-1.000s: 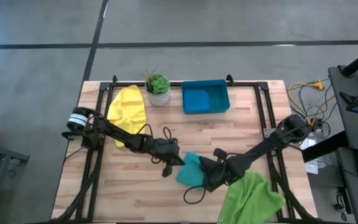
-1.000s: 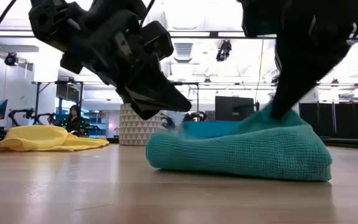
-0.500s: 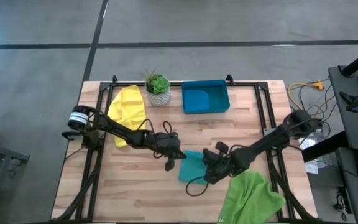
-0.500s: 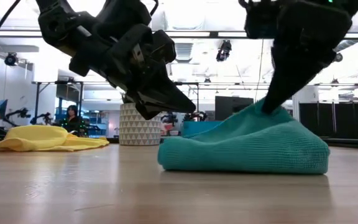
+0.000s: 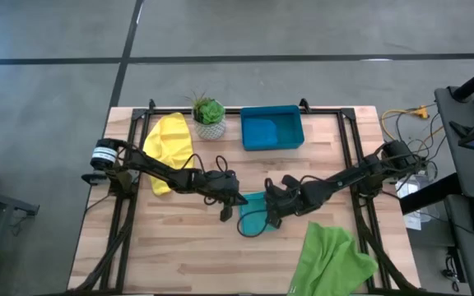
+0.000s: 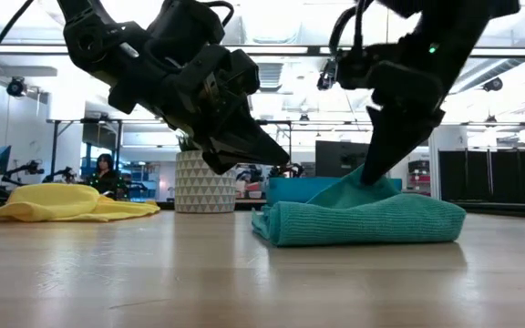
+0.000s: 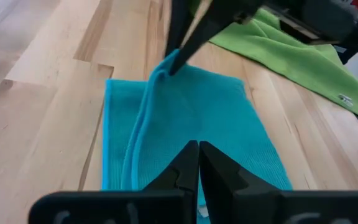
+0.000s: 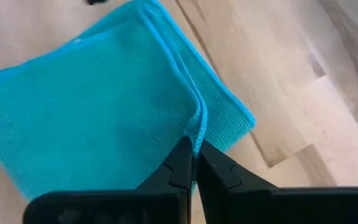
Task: Fold microfiber towels
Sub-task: Fold the light blue microfiber towel on top of the dark blue microfiber towel into the dark blue bin
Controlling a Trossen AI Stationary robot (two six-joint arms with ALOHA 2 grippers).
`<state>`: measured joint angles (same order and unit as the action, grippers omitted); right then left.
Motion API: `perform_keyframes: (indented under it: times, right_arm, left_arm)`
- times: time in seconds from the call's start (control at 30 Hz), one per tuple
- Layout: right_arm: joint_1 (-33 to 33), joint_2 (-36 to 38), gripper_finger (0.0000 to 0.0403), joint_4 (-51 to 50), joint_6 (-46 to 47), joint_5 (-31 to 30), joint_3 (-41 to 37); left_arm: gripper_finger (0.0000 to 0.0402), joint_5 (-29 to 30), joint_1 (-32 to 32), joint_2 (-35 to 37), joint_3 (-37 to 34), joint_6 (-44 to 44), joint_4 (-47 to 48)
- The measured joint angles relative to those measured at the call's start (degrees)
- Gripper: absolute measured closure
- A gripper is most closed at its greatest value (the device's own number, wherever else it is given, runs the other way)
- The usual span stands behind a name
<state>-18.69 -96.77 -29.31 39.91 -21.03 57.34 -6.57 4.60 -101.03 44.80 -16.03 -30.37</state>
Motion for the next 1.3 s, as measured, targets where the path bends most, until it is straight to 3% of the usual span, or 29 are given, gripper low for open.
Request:
perform_keyframes:
  times: [0.17, 0.4, 0.7, 0.87, 1.0, 1.13, 1.3]
  right_arm:
    - [3.09, 0.00, 0.0381, -0.21, -1.00, 0.48, -0.70]
    - [8.69, 2.24, 0.0317, 0.25, -1.19, 0.42, -0.82]
    - [10.72, 13.37, 0.0238, 1.53, 1.11, 0.13, -3.34]
    - [6.89, 19.31, 0.0237, 1.72, 8.67, 0.26, -5.22]
    - [2.90, 21.86, 0.0246, 1.87, 12.79, 0.18, -5.96]
    - [-0.13, 22.40, 0.0255, 2.15, 17.22, -0.07, -6.69]
    - [-2.79, 20.53, 0.0262, 10.55, 27.58, -1.40, -10.32]
  left_arm:
    - [0.0402, -0.22, -0.04, 0.02, 0.04, -0.02, -0.02]
    - [0.0402, -0.24, -0.07, 0.02, 0.12, -0.02, -0.02]
    - [0.0402, 3.19, -1.45, -0.78, 0.35, 0.51, -0.27]
    - [0.0402, -0.24, -2.53, -6.15, 2.23, 0.34, 2.16]
    - [0.0402, -0.27, -2.56, -8.57, 4.83, 0.50, 9.71]
    - [0.0402, 4.88, -2.62, -5.55, 5.76, -0.07, 21.16]
    - [0.0402, 9.48, -2.24, -0.05, 5.24, -0.13, 26.66]
